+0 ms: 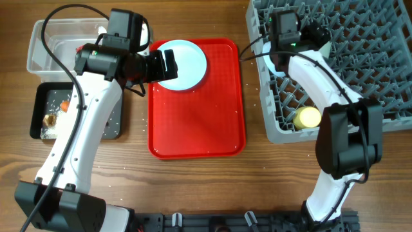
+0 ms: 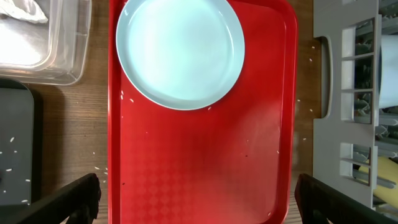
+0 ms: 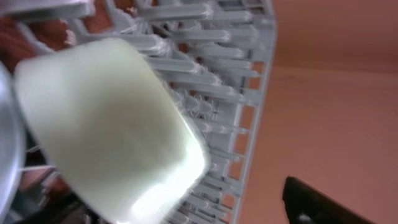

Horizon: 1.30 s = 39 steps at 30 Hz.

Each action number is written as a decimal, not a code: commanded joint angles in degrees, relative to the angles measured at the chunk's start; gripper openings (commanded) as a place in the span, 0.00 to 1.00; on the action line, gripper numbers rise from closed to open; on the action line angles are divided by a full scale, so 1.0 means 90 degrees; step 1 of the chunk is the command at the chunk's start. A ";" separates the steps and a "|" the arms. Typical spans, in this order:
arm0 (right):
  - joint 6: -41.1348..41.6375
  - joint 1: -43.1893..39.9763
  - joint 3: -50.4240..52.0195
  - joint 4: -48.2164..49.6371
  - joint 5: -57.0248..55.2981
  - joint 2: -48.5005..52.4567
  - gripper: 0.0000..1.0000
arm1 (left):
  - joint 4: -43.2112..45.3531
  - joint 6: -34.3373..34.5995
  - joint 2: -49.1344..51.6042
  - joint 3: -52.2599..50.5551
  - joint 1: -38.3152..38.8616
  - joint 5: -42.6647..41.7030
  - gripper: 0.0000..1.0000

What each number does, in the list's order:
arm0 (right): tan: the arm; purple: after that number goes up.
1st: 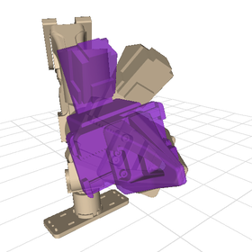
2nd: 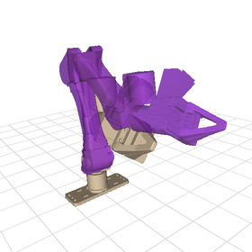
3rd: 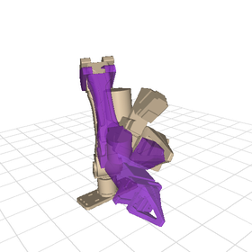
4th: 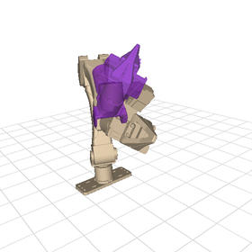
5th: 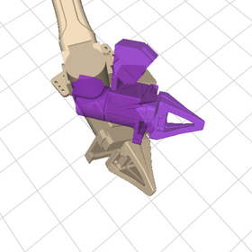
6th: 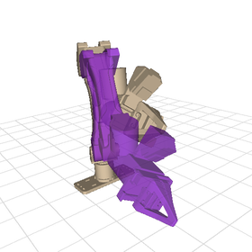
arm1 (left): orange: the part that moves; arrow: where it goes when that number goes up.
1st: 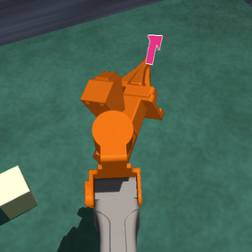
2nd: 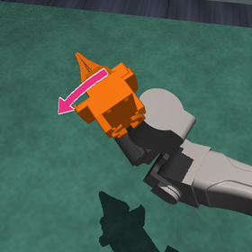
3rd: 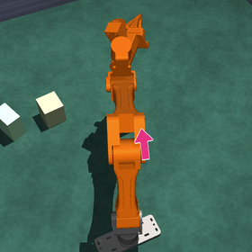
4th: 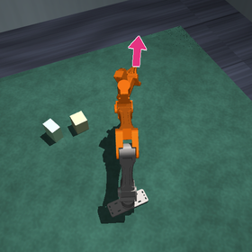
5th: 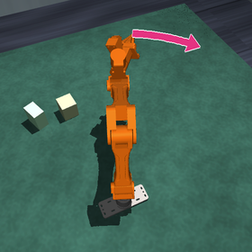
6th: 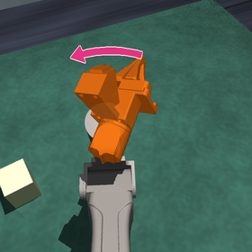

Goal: Sort waste into correct bins and load items into the dishwasher rack
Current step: 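Move the right gripper back over the red tray toward the plate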

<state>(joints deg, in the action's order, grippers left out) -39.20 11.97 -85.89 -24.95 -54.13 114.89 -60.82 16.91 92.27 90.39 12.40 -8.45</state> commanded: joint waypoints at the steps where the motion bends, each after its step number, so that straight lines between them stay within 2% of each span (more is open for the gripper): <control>1: 0.0041 0.0092 0.0012 -0.0007 0.0148 0.0085 1.00 | 0.0019 0.0053 0.0041 0.0041 0.0027 -0.0029 1.00; 10: 0.0039 0.0085 -0.0172 0.0505 0.0019 -0.0362 1.00 | 0.0019 0.0053 0.0041 0.0041 0.0027 -0.0029 1.00; 20: 0.0287 0.0095 -0.0172 0.0532 0.1280 -0.1035 1.00 | 0.0019 0.0053 0.0041 0.0041 0.0027 -0.0029 1.00; 24: 0.0918 0.0180 -0.0172 0.0374 0.2123 -0.1246 1.00 | 0.0019 0.0053 0.0041 0.0041 0.0027 -0.0029 1.00; 32: 0.3820 0.1010 -0.0170 0.0155 0.6560 -0.1795 1.00 | 0.0019 0.0053 0.0041 0.0041 0.0027 -0.0029 1.00; 36: 0.4862 0.1246 -0.0170 0.0406 0.7512 -0.1569 1.00 | 0.0019 0.0053 0.0041 0.0041 0.0027 -0.0029 1.00; 39: 0.5095 0.1416 -0.0165 0.0741 0.7555 -0.1180 1.00 | 0.0019 0.0053 0.0041 0.0041 0.0027 -0.0029 1.00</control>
<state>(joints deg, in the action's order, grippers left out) -1.67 23.49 -86.61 -20.16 5.96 100.36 -60.82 16.91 92.27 90.39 12.40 -8.45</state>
